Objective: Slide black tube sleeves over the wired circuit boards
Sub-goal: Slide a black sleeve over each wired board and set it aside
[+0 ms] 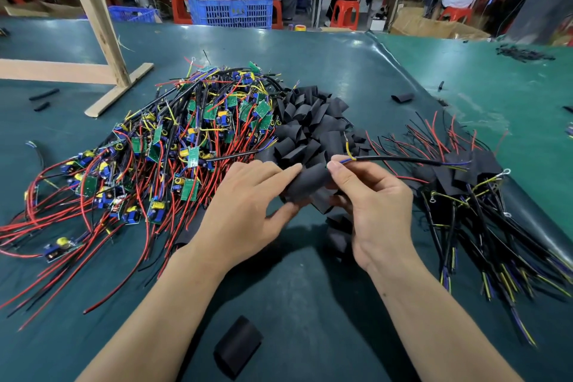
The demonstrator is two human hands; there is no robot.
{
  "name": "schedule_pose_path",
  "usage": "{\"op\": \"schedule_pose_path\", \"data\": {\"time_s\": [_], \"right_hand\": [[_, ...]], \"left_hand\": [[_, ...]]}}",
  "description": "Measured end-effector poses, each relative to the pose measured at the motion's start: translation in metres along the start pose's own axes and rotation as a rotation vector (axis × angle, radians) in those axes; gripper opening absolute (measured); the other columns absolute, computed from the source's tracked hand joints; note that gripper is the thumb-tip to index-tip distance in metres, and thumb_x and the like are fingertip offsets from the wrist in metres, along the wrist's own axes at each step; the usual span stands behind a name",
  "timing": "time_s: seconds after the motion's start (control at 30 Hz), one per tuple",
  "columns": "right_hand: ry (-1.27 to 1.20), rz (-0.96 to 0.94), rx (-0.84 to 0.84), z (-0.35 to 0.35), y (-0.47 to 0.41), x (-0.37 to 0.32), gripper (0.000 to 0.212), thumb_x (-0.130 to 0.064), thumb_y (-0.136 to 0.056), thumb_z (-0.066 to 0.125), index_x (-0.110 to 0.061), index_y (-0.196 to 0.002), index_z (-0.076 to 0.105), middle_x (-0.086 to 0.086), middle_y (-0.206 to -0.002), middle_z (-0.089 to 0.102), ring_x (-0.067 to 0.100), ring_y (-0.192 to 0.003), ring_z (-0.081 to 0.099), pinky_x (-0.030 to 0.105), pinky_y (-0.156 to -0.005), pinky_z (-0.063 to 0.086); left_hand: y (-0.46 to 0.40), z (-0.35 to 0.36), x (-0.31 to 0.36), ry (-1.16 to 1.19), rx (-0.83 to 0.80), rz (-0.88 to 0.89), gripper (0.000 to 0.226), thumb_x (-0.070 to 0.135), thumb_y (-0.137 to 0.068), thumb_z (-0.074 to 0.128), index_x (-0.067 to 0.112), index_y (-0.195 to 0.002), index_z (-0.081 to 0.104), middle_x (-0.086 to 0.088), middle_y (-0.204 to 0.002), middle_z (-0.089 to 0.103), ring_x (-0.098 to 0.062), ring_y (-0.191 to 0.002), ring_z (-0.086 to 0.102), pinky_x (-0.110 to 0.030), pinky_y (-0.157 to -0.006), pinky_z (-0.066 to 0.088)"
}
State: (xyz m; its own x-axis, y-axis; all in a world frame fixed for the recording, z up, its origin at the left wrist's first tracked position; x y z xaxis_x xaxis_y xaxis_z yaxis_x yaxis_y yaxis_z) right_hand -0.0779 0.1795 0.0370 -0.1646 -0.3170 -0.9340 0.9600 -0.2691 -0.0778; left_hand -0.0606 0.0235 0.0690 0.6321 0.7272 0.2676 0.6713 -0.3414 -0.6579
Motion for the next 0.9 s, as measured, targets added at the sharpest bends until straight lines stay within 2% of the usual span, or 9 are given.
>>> {"op": "schedule_pose_path", "data": {"time_s": [0.13, 0.33, 0.5, 0.63, 0.8, 0.9], "right_hand": [[0.040, -0.014, -0.012, -0.002, -0.001, -0.001, 0.015, -0.001, -0.084, 0.071, -0.014, -0.079, 0.075, -0.006, -0.074, 0.074, 0.005, -0.064, 0.064, 0.015, -0.053, 0.047], [0.145, -0.104, -0.055, 0.000, -0.001, -0.011, 0.019, -0.002, -0.083, 0.073, -0.020, -0.077, 0.076, -0.010, -0.068, 0.072, -0.003, -0.060, 0.062, 0.008, -0.054, 0.043], [0.247, -0.169, -0.071, 0.001, -0.003, -0.012, 0.023, -0.009, -0.083, 0.076, -0.030, -0.072, 0.078, -0.009, -0.075, 0.075, 0.000, -0.069, 0.067, 0.011, -0.059, 0.046], [0.306, -0.214, -0.084, 0.000, -0.003, -0.013, 0.022, -0.011, -0.083, 0.077, -0.032, -0.075, 0.079, -0.008, -0.079, 0.076, 0.007, -0.078, 0.071, 0.017, -0.073, 0.053], [0.319, -0.207, -0.109, 0.005, 0.001, -0.010, 0.017, -0.011, -0.083, 0.076, -0.026, -0.077, 0.079, -0.006, -0.076, 0.076, 0.008, -0.074, 0.071, 0.018, -0.070, 0.053], [0.430, -0.295, -0.080, 0.007, 0.005, -0.018, 0.018, -0.014, -0.085, 0.075, -0.028, -0.075, 0.077, -0.012, -0.074, 0.074, 0.005, -0.072, 0.069, 0.020, -0.070, 0.054]], "left_hand": [[0.002, 0.001, 0.000, 0.077, 0.016, -0.021, 0.053, 0.043, -0.089, 0.062, 0.002, -0.122, 0.066, -0.006, -0.091, 0.064, -0.026, -0.084, 0.059, -0.045, -0.075, 0.047], [0.002, 0.004, -0.004, 0.140, 0.016, -0.073, 0.049, 0.036, -0.091, 0.062, 0.001, -0.125, 0.064, -0.007, -0.090, 0.062, -0.029, -0.084, 0.058, -0.048, -0.075, 0.048], [0.002, 0.006, -0.006, 0.185, 0.012, -0.123, 0.050, 0.026, -0.088, 0.066, -0.002, -0.129, 0.060, -0.010, -0.092, 0.061, -0.030, -0.088, 0.056, -0.047, -0.080, 0.048], [0.003, 0.007, -0.007, 0.228, -0.008, -0.137, 0.052, 0.027, -0.089, 0.063, 0.000, -0.133, 0.058, -0.008, -0.095, 0.060, -0.028, -0.090, 0.056, -0.044, -0.081, 0.049], [0.004, 0.010, -0.009, 0.252, -0.038, -0.158, 0.051, 0.029, -0.089, 0.064, 0.001, -0.132, 0.059, -0.005, -0.103, 0.063, -0.024, -0.097, 0.060, -0.044, -0.086, 0.050], [0.003, 0.007, -0.005, 0.256, -0.007, -0.148, 0.053, 0.029, -0.090, 0.064, 0.001, -0.134, 0.056, -0.005, -0.099, 0.060, -0.023, -0.090, 0.059, -0.042, -0.081, 0.051]]}}
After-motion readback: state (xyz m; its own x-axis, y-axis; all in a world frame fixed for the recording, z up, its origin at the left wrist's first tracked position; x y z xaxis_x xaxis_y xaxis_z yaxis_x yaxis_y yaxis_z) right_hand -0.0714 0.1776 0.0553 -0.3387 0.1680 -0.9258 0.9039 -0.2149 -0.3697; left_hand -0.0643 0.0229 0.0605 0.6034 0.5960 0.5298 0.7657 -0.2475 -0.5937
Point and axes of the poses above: each hand's wrist, its own y-axis away from the middle knuckle, its own z-axis out of the palm, x = y × z, the point moved 9 cm from there along -y, towards the middle knuckle
